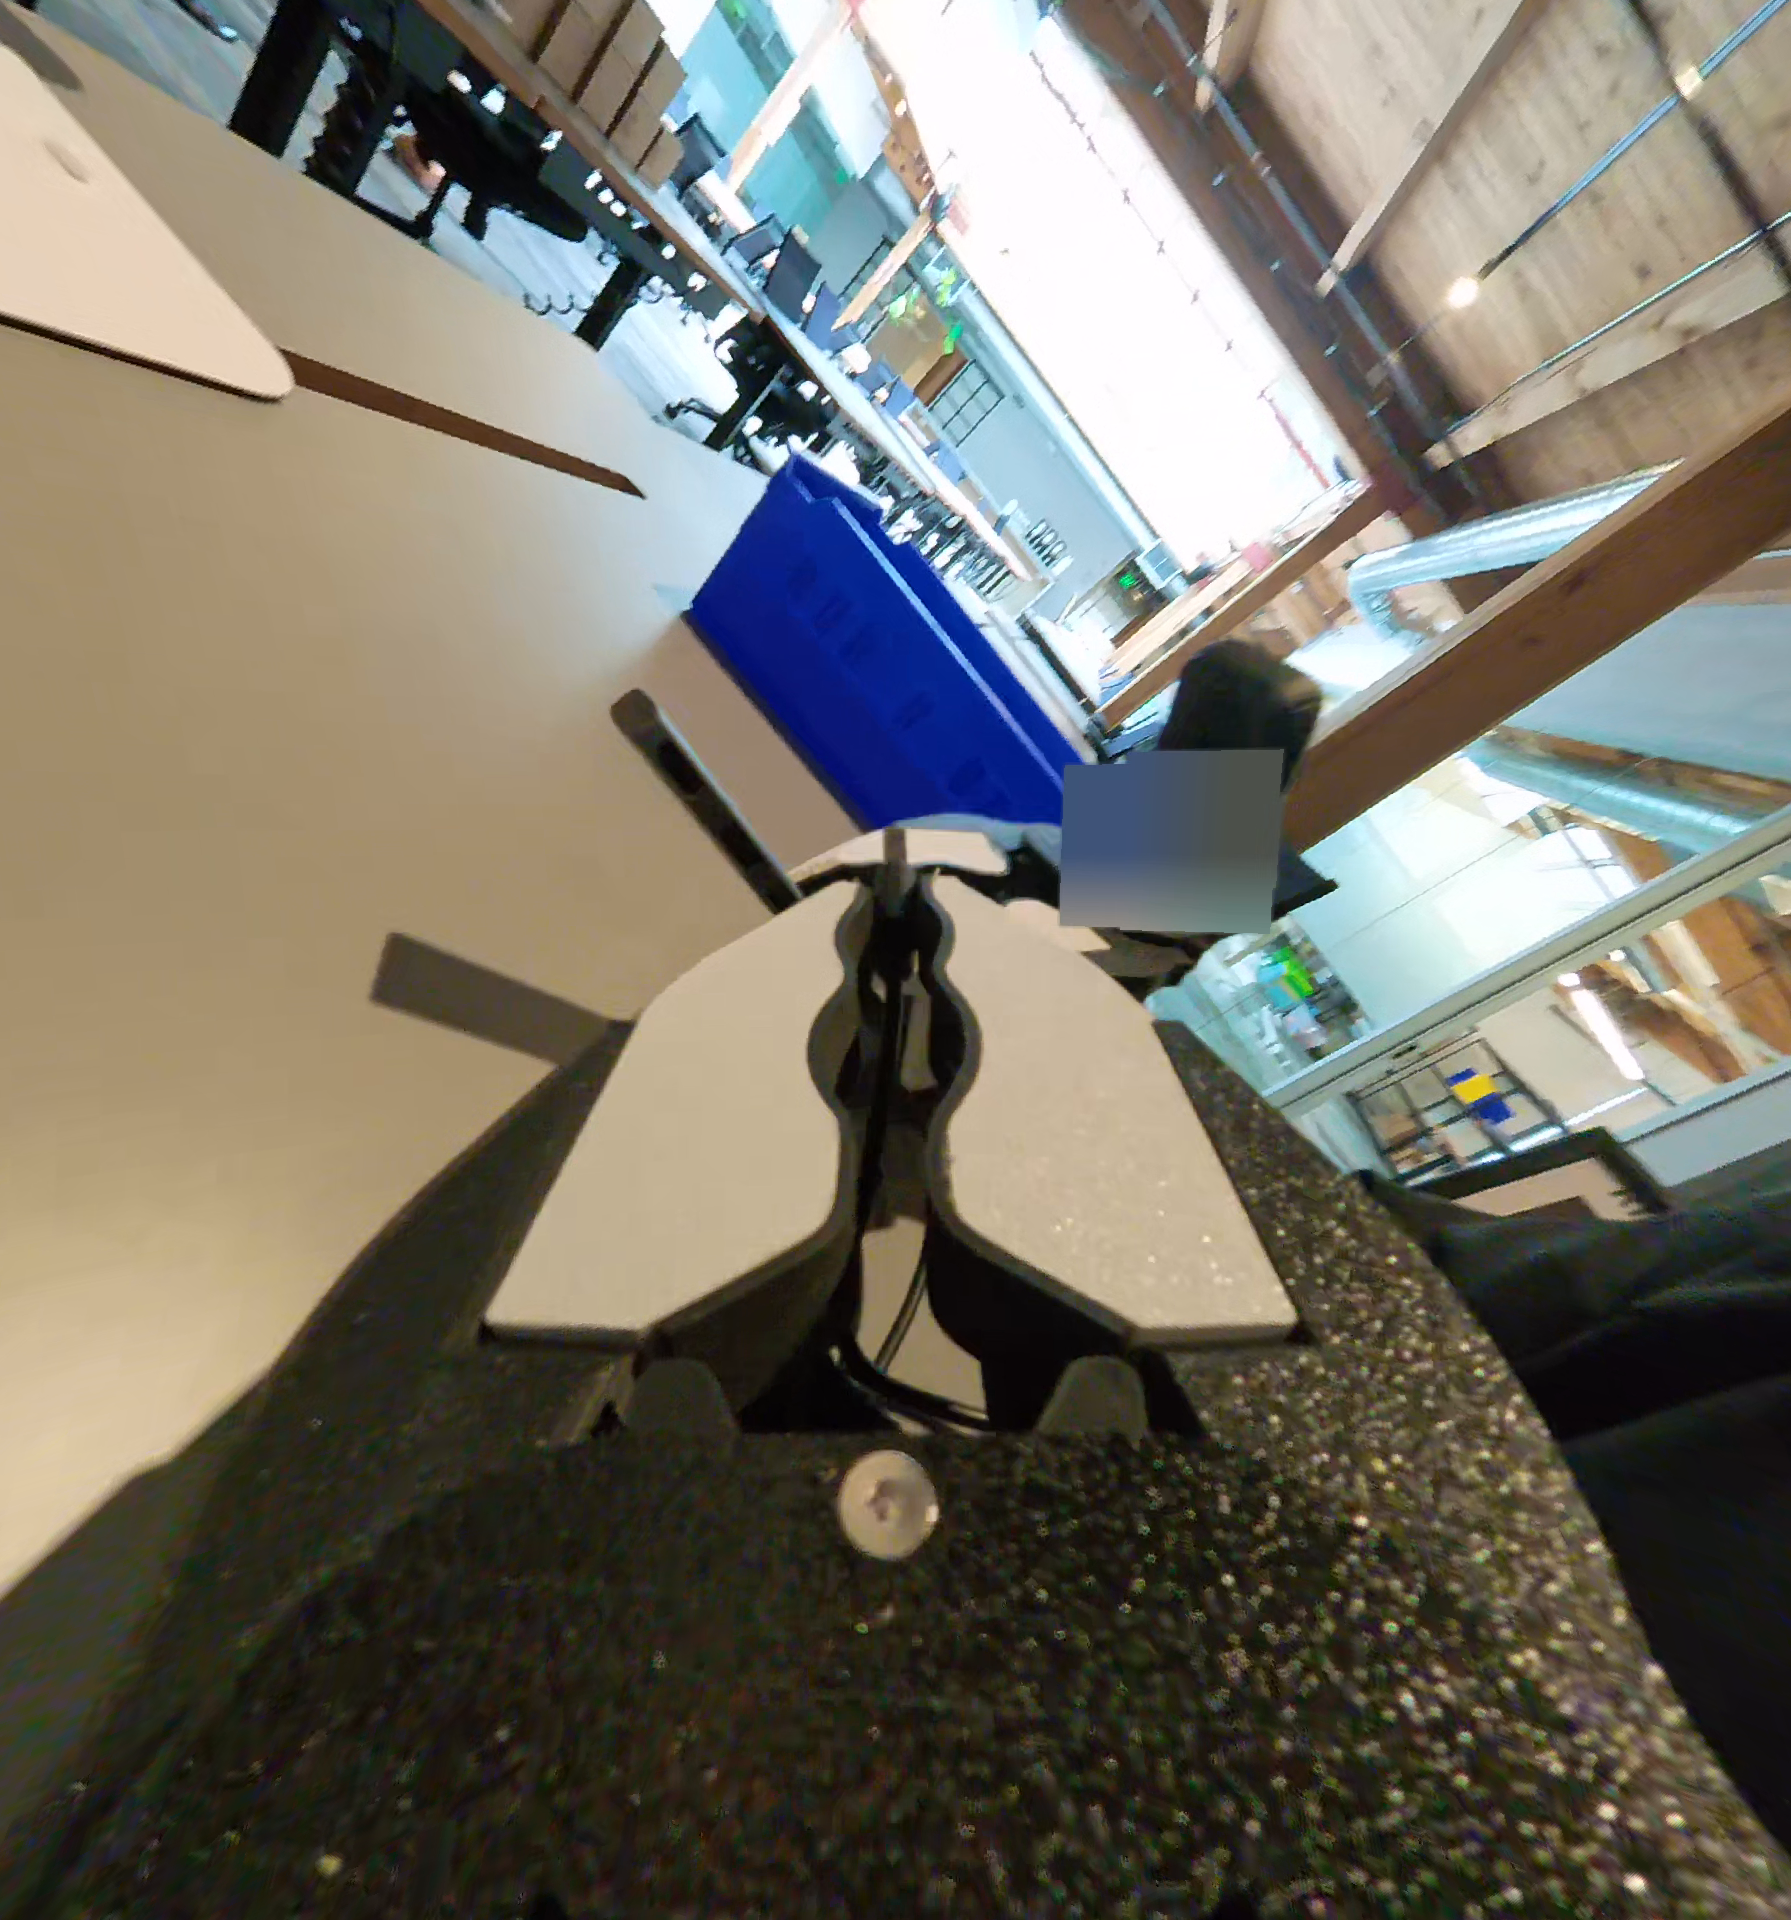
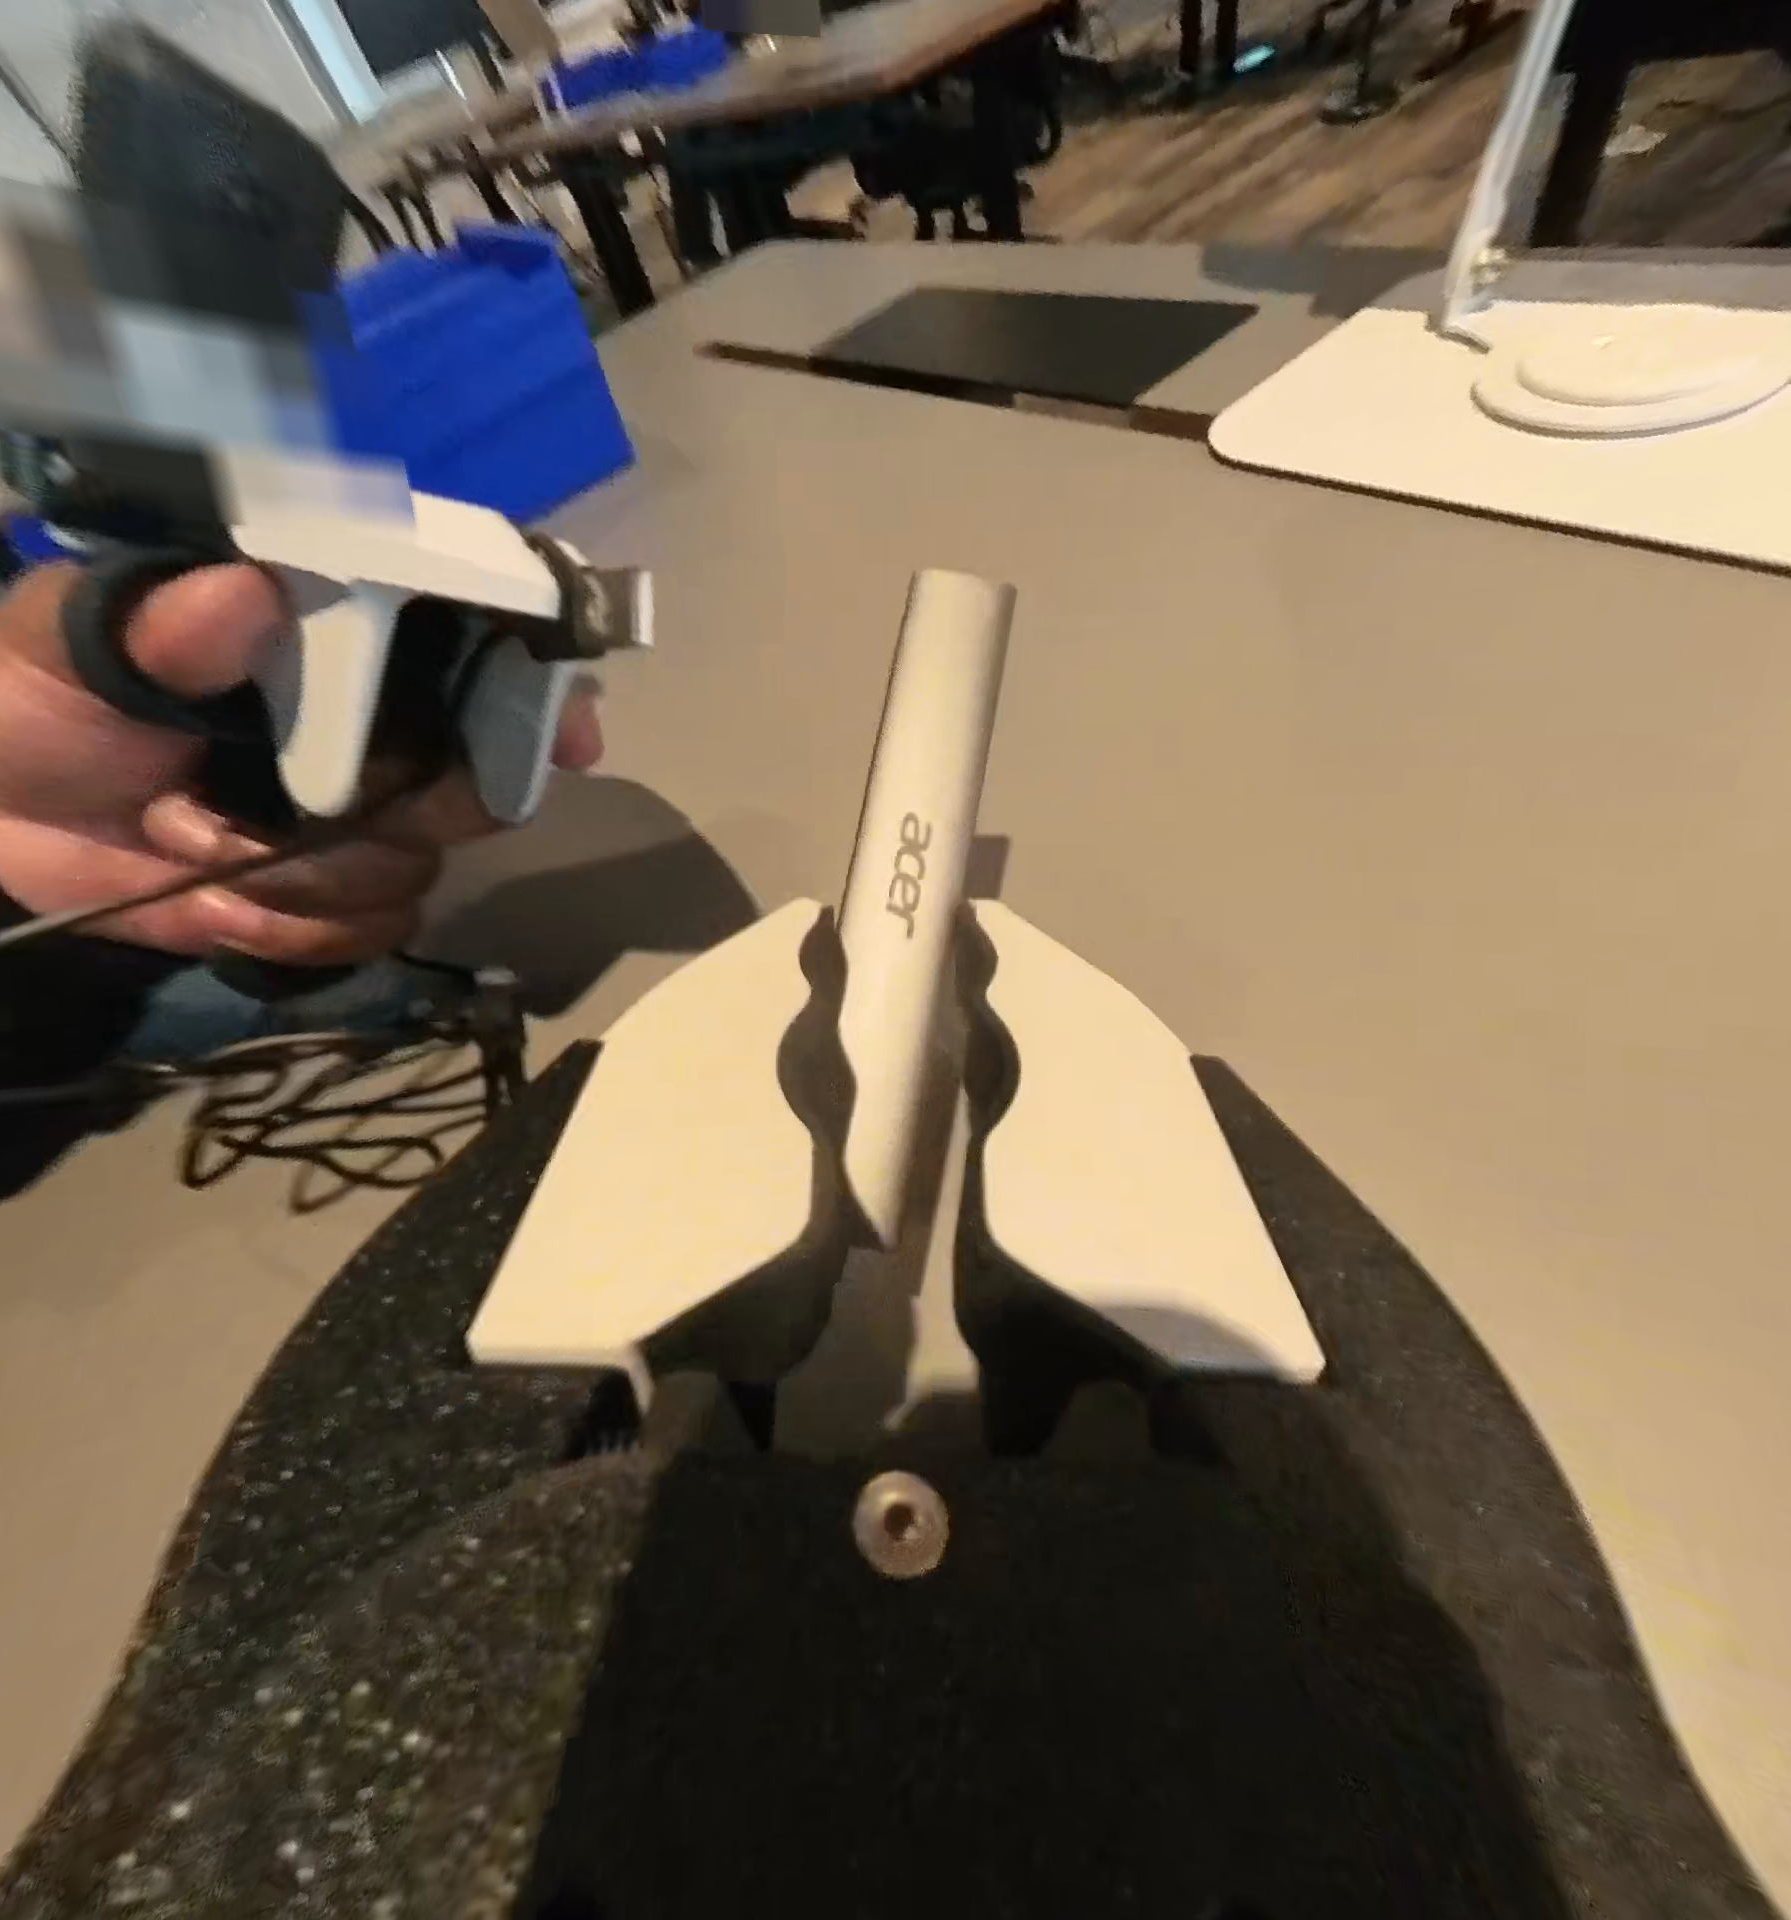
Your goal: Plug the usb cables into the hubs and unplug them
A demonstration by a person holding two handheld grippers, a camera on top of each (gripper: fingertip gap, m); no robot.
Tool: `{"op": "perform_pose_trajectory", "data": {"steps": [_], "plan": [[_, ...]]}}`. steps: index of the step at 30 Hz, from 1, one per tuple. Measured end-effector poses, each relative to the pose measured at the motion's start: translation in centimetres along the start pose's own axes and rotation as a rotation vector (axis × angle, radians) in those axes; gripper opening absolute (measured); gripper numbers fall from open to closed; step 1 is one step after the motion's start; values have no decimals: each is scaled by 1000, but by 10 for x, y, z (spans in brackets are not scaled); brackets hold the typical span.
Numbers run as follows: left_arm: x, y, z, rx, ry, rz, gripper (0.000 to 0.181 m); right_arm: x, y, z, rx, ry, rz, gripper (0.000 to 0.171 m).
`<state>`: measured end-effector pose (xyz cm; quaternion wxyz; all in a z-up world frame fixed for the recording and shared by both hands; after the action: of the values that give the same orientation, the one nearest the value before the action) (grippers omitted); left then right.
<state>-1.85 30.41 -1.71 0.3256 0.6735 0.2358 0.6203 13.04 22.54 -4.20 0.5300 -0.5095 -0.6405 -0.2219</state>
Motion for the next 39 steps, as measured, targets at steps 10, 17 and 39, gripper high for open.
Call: {"op": "perform_pose_trajectory", "data": {"steps": [10, 17, 39], "plan": [[3, 2, -2, -218, 99, -117, 7, 16, -5, -12, 237, 301, 197, 22], [2, 7, 0, -360, 152, -125, 7, 19, -13, -15, 299, 367, 182, 22], [-4, 41, -2, -715, 202, 21, 7, 35, -45, -39, 219, 529, -154, 21]]}}
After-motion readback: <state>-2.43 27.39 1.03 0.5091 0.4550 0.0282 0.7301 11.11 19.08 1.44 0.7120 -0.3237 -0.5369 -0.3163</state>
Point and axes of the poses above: each gripper's, where its closed fingertips meet, z out along the fingers, x out of its top, y = z × x across the jaws, the point moved 7 cm from there along -z, back along the fingers
